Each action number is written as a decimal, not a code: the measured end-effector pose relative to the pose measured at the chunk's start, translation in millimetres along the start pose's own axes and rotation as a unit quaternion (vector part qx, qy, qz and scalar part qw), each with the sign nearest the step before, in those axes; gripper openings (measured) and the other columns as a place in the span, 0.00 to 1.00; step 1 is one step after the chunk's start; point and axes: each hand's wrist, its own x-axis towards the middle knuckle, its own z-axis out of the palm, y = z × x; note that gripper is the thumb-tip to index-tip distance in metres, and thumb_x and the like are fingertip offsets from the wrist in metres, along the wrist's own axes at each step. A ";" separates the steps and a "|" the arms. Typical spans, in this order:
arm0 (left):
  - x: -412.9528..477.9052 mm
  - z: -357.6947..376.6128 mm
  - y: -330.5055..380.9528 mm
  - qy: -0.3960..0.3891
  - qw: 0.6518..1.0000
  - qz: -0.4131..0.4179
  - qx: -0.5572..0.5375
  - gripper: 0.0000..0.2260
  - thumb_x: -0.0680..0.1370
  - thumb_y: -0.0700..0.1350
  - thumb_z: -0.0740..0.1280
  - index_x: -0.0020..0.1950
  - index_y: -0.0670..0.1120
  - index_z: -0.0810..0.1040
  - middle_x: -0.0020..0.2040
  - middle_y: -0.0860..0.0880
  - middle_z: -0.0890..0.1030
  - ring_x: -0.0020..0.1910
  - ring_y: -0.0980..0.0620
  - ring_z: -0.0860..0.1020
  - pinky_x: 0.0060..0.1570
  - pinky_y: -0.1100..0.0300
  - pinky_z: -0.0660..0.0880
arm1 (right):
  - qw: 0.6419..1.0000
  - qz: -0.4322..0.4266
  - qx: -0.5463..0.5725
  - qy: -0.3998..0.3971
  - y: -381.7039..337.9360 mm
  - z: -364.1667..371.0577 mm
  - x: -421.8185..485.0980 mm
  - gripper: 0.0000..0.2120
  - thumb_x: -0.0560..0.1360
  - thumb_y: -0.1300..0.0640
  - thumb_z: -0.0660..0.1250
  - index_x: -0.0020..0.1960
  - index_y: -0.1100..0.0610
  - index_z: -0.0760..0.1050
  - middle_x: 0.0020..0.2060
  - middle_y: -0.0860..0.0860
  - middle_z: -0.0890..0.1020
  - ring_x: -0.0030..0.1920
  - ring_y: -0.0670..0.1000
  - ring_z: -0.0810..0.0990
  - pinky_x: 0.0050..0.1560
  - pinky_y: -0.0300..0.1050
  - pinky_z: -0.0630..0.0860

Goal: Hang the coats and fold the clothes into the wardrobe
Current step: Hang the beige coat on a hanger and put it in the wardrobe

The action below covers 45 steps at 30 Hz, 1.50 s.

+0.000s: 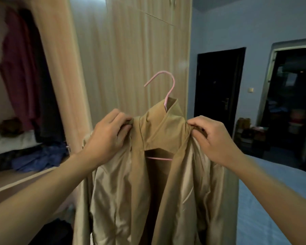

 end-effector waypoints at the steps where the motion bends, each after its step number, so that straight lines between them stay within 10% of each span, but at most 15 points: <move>1: -6.5 -11.3 -9.0 -0.010 1.000 0.002 0.002 0.05 0.80 0.41 0.64 0.55 0.42 0.76 0.47 0.53 0.71 0.43 0.54 0.71 0.43 0.62 0.69 | 1.000 -0.001 0.011 -0.007 -8.6 12.2 8.3 0.11 0.77 0.68 0.65 0.57 0.59 0.79 0.48 0.49 0.81 0.50 0.45 0.79 0.54 0.41 0.76; 6: -43.0 -64.3 -51.8 -0.005 1.000 -0.017 -0.009 0.06 0.80 0.42 0.63 0.55 0.43 0.77 0.47 0.51 0.75 0.44 0.55 0.74 0.46 0.69 0.68 | 0.994 -0.016 0.093 -0.054 -56.4 68.7 44.1 0.15 0.77 0.70 0.64 0.58 0.55 0.79 0.50 0.47 0.82 0.53 0.42 0.80 0.56 0.39 0.77; 20: -123.1 -150.2 -140.7 0.006 0.992 -0.122 0.029 0.06 0.78 0.39 0.68 0.53 0.46 0.81 0.48 0.51 0.73 0.47 0.49 0.71 0.46 0.46 0.72 | 0.986 -0.012 0.168 0.008 -180.4 228.1 90.0 0.12 0.73 0.64 0.69 0.52 0.51 0.83 0.43 0.43 0.85 0.46 0.43 0.84 0.48 0.49 0.81; 29: -135.7 -181.2 -141.2 -0.098 0.947 -0.283 0.113 0.25 0.75 0.69 0.53 0.58 0.57 0.79 0.51 0.55 0.73 0.54 0.52 0.70 0.56 0.50 0.67 | 0.983 0.013 0.170 0.071 -211.1 293.2 90.0 0.12 0.72 0.67 0.72 0.52 0.55 0.84 0.43 0.45 0.84 0.44 0.42 0.83 0.47 0.47 0.81; 35: -130.8 -174.8 -133.2 -0.032 0.954 -0.243 0.174 0.07 0.72 0.48 0.68 0.49 0.55 0.76 0.46 0.55 0.75 0.49 0.49 0.72 0.46 0.53 0.64 | 0.962 0.010 0.266 0.067 -236.4 309.7 87.6 0.11 0.73 0.65 0.73 0.50 0.52 0.82 0.41 0.38 0.84 0.42 0.42 0.83 0.45 0.40 0.81; 40: -136.0 -175.8 -143.1 0.022 0.962 -0.246 0.113 0.12 0.69 0.35 0.70 0.42 0.53 0.77 0.38 0.58 0.73 0.42 0.51 0.72 0.43 0.46 0.70 | 0.933 0.066 0.353 0.013 -246.1 306.5 85.1 0.11 0.73 0.66 0.73 0.47 0.51 0.79 0.41 0.42 0.83 0.43 0.44 0.83 0.45 0.39 0.81; 45: -142.8 -179.0 -152.8 0.067 0.954 -0.231 0.179 0.10 0.69 0.35 0.70 0.41 0.51 0.81 0.43 0.56 0.73 0.43 0.54 0.68 0.40 0.60 0.66 | 0.926 0.066 0.359 -0.096 -251.9 293.3 84.2 0.10 0.77 0.61 0.68 0.52 0.46 0.79 0.45 0.41 0.83 0.49 0.41 0.82 0.51 0.40 0.80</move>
